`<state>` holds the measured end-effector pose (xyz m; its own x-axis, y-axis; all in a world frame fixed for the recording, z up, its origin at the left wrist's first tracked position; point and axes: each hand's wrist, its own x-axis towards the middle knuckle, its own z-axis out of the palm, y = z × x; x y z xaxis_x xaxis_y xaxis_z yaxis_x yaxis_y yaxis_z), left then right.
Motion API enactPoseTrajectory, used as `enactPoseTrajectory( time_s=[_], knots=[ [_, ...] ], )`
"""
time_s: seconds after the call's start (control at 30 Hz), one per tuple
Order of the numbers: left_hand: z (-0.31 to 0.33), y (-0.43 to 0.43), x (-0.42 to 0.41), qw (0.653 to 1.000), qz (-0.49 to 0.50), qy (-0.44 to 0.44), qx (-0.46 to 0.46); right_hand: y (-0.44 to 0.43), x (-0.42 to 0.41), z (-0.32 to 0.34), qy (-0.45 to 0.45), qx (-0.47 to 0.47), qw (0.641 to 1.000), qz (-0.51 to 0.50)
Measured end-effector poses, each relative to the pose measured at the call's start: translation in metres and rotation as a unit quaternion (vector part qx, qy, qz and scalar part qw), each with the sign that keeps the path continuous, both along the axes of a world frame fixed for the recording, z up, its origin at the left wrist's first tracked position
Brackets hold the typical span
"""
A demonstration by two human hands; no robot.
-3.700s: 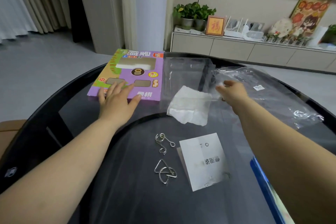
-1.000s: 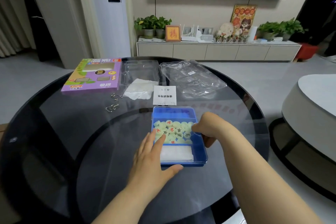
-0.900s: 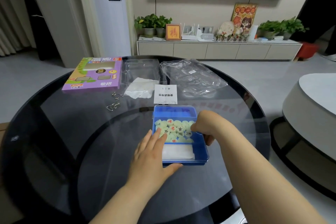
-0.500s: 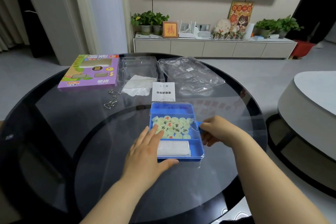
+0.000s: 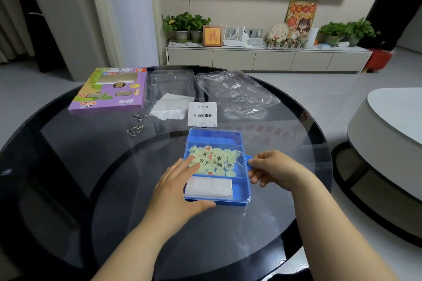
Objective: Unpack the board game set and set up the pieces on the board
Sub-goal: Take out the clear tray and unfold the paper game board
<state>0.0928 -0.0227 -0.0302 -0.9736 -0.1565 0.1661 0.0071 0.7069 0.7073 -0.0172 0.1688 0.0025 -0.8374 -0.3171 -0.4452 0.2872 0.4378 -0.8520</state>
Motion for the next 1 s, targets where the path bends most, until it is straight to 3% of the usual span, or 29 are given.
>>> enactPoseTrajectory(
  time_s=[0.17,0.37,0.47,0.57,0.67,0.83,1.0],
  knots=[
    [0.005,-0.001,0.003,1.000,-0.011,0.005,0.023,-0.001,-0.001,0.000,0.001,0.000,1.000,0.004],
    [0.011,0.001,0.010,0.985,0.139,0.106,0.001,-0.001,0.000,-0.001,0.005,0.001,1.000,-0.002],
    [0.010,-0.007,0.010,0.955,0.208,0.100,0.187,-0.001,0.001,-0.001,0.012,0.002,1.000,-0.005],
    [0.014,-0.018,0.010,0.863,0.250,0.103,0.426,-0.002,0.002,0.000,0.014,0.002,1.000,-0.003],
    [0.016,-0.027,0.015,0.823,0.288,0.122,0.475,-0.003,0.003,0.000,0.021,0.005,1.000,-0.002],
    [0.016,-0.045,0.020,0.839,0.295,0.089,0.449,-0.003,0.002,-0.001,0.026,0.017,1.000,-0.003],
    [0.016,-0.061,0.022,0.881,0.289,0.038,0.373,-0.006,0.004,-0.001,0.048,0.036,0.998,-0.017]
  ],
)
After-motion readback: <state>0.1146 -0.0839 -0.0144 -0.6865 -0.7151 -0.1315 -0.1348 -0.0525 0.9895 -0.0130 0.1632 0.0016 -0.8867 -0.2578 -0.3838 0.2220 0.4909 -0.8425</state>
